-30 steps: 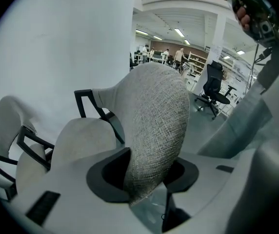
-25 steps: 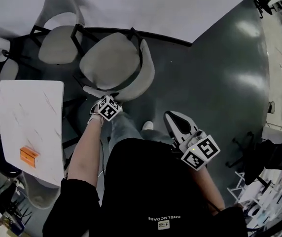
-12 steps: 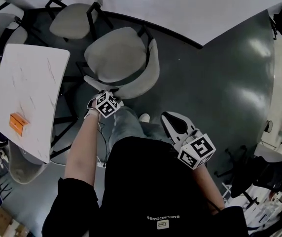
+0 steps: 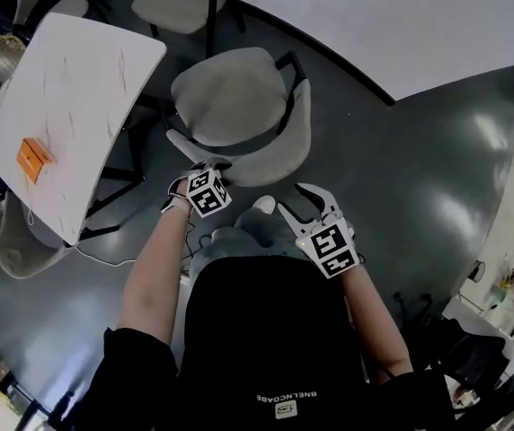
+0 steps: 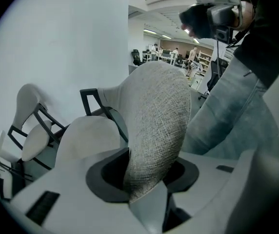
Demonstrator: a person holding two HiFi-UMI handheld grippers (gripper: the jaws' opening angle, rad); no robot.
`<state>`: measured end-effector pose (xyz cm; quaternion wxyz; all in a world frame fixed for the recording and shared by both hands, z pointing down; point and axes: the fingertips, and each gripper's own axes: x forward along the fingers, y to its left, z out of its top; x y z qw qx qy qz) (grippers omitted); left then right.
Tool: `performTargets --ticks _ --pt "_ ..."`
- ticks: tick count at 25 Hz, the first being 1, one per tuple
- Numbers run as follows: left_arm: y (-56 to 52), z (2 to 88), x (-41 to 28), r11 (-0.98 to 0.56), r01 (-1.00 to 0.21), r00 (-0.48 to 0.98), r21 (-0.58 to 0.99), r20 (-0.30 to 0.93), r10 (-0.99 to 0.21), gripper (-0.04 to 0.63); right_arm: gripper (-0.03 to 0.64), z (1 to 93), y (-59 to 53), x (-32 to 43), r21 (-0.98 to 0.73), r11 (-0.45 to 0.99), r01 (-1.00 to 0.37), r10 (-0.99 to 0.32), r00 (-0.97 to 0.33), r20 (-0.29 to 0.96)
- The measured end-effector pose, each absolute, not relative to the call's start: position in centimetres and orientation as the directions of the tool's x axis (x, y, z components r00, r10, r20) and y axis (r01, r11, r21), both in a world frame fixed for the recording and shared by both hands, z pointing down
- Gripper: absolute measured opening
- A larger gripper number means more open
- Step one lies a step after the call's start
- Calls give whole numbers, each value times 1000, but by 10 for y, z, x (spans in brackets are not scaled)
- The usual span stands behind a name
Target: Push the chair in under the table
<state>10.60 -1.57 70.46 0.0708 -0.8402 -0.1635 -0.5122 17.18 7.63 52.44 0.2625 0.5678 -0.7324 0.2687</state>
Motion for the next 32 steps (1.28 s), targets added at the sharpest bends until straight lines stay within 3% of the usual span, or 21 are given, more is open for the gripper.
performTargets --ticks 12,22,32 --pt "31 706 32 -934 352 408 56 889 207 155 256 627 104 116 167 635 -754 -394 -130 910" --pt "71 705 -4 -960 272 448 58 876 180 158 253 648 124 83 190 629 -754 -398 -102 912" --pt "105 704 -61 -974 220 465 52 872 151 160 253 650 154 27 110 697 -709 -322 -171 931"
